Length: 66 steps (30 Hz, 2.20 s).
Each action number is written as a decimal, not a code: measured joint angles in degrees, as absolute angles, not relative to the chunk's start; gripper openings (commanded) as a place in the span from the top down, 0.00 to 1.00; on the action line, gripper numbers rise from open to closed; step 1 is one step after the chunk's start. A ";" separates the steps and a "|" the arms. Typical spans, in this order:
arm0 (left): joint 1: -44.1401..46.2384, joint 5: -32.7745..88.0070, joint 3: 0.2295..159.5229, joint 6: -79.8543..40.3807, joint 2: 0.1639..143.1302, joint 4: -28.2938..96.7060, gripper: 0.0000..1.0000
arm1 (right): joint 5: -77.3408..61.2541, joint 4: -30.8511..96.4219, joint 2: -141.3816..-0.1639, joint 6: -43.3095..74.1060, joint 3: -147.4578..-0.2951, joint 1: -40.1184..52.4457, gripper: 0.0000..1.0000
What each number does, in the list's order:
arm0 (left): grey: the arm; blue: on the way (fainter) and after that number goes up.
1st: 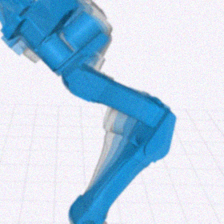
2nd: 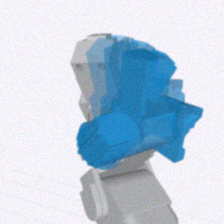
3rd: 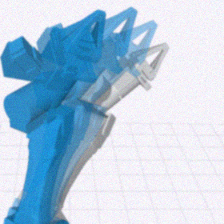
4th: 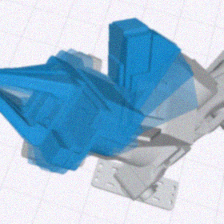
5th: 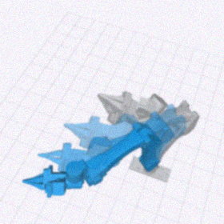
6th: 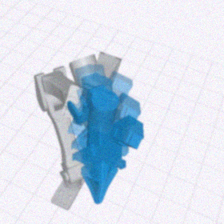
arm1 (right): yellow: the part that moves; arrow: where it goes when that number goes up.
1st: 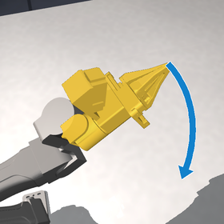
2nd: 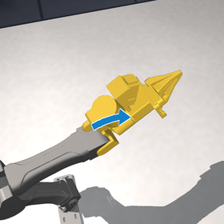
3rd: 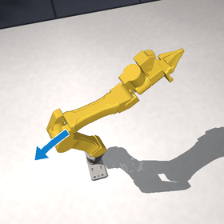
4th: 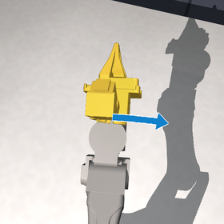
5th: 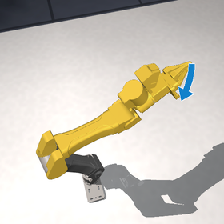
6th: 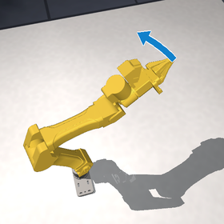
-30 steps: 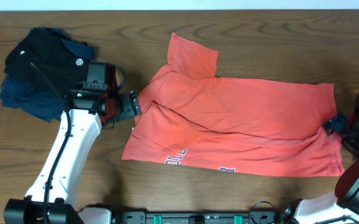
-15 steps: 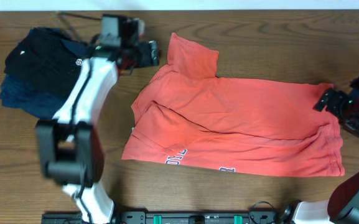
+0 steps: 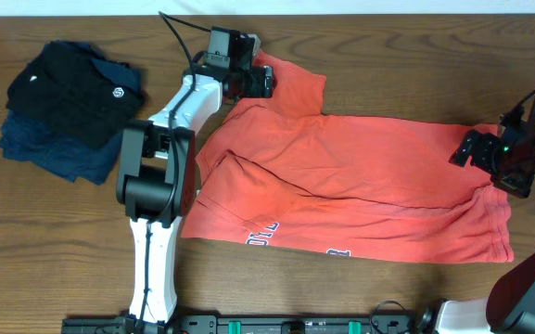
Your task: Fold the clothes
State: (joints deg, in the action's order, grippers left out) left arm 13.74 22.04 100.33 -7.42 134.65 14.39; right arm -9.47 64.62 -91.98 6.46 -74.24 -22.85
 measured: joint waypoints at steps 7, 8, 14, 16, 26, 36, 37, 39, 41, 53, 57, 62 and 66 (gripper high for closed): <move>14.85 20.51 100.64 -7.66 135.59 13.37 0.81 | -9.45 62.52 -91.98 6.31 -74.24 -22.85 0.01; 15.18 20.43 100.64 -7.38 135.79 13.37 0.88 | -9.45 62.37 -91.96 6.31 -74.24 -22.85 0.01; 16.60 20.38 100.77 -7.70 136.14 12.99 0.93 | -9.45 58.26 -91.98 6.02 -74.24 -22.83 0.16; 16.32 20.40 100.86 -8.71 136.05 13.08 0.94 | -9.34 54.96 -91.98 6.13 -74.24 -22.83 0.16; 12.97 22.68 100.92 -14.22 126.61 21.61 0.93 | -4.27 36.91 -99.70 8.99 -74.32 -22.79 0.13; 13.58 23.86 101.67 -15.05 123.17 29.36 0.93 | -2.96 24.45 -114.24 10.94 -74.30 -22.79 0.12; 13.58 23.86 101.67 -15.05 123.17 29.52 0.93 | -2.94 23.97 -114.89 11.25 -74.30 -22.79 0.13; 13.58 23.86 101.67 -15.07 123.17 29.93 0.93 | -2.94 22.41 -116.09 12.14 -74.30 -22.79 0.17; 13.58 23.86 101.67 -15.05 123.17 30.37 0.93 | -2.76 21.10 -117.03 12.93 -74.30 -22.79 0.37; 13.45 24.08 101.67 -15.00 123.15 33.69 0.94 | -1.91 20.08 -118.13 15.94 -74.72 -22.63 0.99; 12.14 24.12 101.65 -15.00 121.91 35.92 0.94 | -1.91 22.26 -117.69 15.97 -75.05 -22.76 0.98; 9.65 24.53 101.67 -14.92 115.55 41.41 0.94 | -1.91 29.41 -114.15 16.14 -75.05 -23.16 0.99; 9.61 25.21 101.89 -13.96 110.24 50.39 0.94 | 0.25 38.92 -107.90 16.21 -75.13 -23.77 0.99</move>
State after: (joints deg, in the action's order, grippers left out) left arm 9.61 25.21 101.89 -13.96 110.24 50.39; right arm 0.25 38.92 -107.90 16.21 -75.13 -23.77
